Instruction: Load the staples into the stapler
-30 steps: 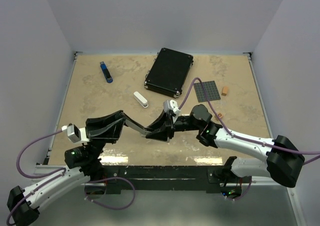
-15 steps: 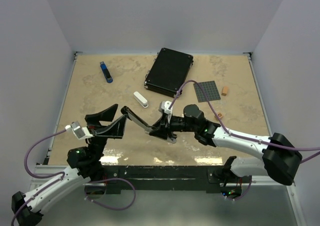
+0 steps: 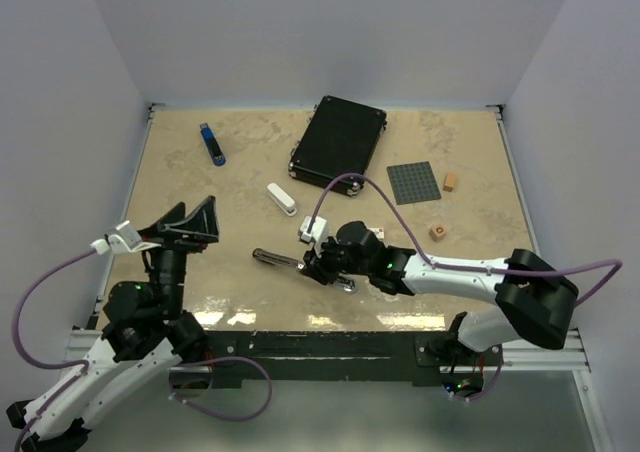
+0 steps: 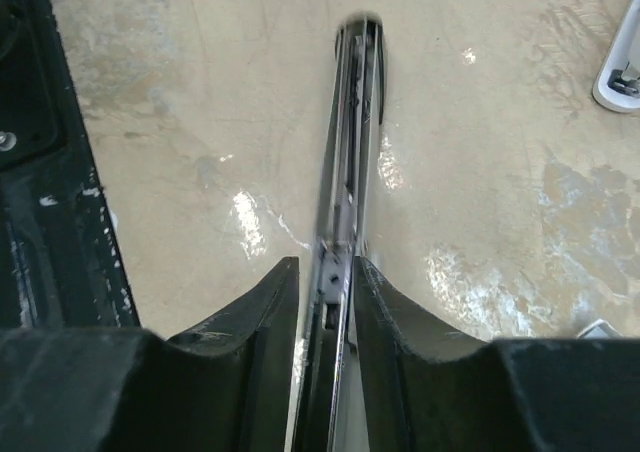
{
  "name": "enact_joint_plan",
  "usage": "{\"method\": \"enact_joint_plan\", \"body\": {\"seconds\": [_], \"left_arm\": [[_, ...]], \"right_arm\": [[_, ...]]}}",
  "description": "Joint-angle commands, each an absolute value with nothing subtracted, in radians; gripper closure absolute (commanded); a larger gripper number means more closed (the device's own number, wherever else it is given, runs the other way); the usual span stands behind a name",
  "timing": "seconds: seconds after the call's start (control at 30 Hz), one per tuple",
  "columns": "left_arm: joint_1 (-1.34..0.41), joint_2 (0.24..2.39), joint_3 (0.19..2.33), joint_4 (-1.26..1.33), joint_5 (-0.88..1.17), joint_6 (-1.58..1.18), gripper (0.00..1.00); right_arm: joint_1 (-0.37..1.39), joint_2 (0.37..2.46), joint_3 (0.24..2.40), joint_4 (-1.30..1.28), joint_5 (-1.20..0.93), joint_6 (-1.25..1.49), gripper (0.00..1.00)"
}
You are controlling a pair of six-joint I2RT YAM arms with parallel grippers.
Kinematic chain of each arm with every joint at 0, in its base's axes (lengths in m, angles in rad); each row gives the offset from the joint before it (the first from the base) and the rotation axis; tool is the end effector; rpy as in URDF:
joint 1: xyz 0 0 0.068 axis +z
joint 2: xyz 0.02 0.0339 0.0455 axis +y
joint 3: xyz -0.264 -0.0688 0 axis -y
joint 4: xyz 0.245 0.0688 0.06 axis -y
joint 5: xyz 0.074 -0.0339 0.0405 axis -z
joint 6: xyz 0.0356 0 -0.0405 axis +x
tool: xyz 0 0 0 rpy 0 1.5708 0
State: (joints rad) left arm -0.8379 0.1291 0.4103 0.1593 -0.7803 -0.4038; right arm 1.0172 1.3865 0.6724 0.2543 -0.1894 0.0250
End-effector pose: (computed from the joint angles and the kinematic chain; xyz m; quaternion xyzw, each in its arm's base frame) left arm 0.0633 -0.0329 0.3155 -0.2070 0.5528 -0.2887 0.7538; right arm 0.1487 0.2534 0.2096 -0.4465 0.7201 0.3310 0.4153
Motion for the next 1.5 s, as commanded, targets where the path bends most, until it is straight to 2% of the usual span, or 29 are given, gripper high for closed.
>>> {"method": "enact_joint_plan", "body": {"seconds": [0.0,0.23,0.33,0.43,0.5,0.53,0.6,0.63,0.7,0.8,1.07,1.27,1.3,1.33,1.37,1.47], "left_arm": [[-0.838,0.176,0.534,0.002,-0.899,-0.252,0.02],[-0.838,0.241,0.551,-0.015,-0.881,-0.069,0.00],[-0.838,0.247,0.543,-0.028,-0.865,-0.061,0.00],[-0.838,0.247,0.549,-0.072,-0.836,-0.043,0.00],[-0.836,0.248,0.551,-0.084,-0.838,-0.035,0.00],[-0.838,0.250,0.551,-0.097,-0.838,-0.025,0.00],[-0.838,0.252,0.552,-0.106,-0.831,-0.018,0.00],[-0.836,0.253,0.552,-0.109,-0.825,-0.015,0.00],[-0.838,0.259,0.558,-0.113,-0.816,-0.012,0.00],[-0.836,0.278,0.560,-0.126,-0.805,-0.011,0.00],[-0.834,0.365,0.589,-0.183,-0.796,-0.025,0.00],[-0.816,0.387,0.586,-0.190,-0.779,-0.031,0.00],[-0.813,0.388,0.587,-0.193,-0.781,-0.034,0.00],[-0.811,0.388,0.586,-0.193,-0.782,-0.035,0.00],[-0.807,0.387,0.586,-0.193,-0.779,-0.037,0.00],[-0.801,0.390,0.586,-0.192,-0.775,-0.038,0.00]], "right_arm": [[1.066,1.445,0.727,0.426,-0.026,0.023,1.00],[1.143,1.597,0.738,0.621,0.121,0.069,1.00],[1.141,1.617,0.741,0.591,0.140,0.106,1.00],[1.141,1.571,0.767,0.449,0.149,0.156,0.98],[1.140,1.527,0.791,0.285,0.161,0.184,0.87],[1.140,1.516,0.820,0.228,0.163,0.190,0.75],[1.140,1.490,0.842,0.085,0.158,0.202,0.66],[1.140,1.483,0.859,0.046,0.153,0.204,0.57],[1.141,1.480,0.877,-0.068,0.130,0.210,0.45],[1.140,1.486,0.910,-0.182,0.109,0.224,0.39],[1.140,1.591,0.986,-0.305,0.097,0.238,0.41],[1.138,1.689,1.026,-0.285,0.127,0.233,0.51],[1.138,1.698,1.034,-0.278,0.136,0.233,0.59],[1.138,1.706,1.040,-0.272,0.146,0.235,0.64],[1.135,1.719,1.043,-0.264,0.149,0.238,0.74],[1.126,1.744,1.072,-0.249,0.181,0.238,0.90]]}}
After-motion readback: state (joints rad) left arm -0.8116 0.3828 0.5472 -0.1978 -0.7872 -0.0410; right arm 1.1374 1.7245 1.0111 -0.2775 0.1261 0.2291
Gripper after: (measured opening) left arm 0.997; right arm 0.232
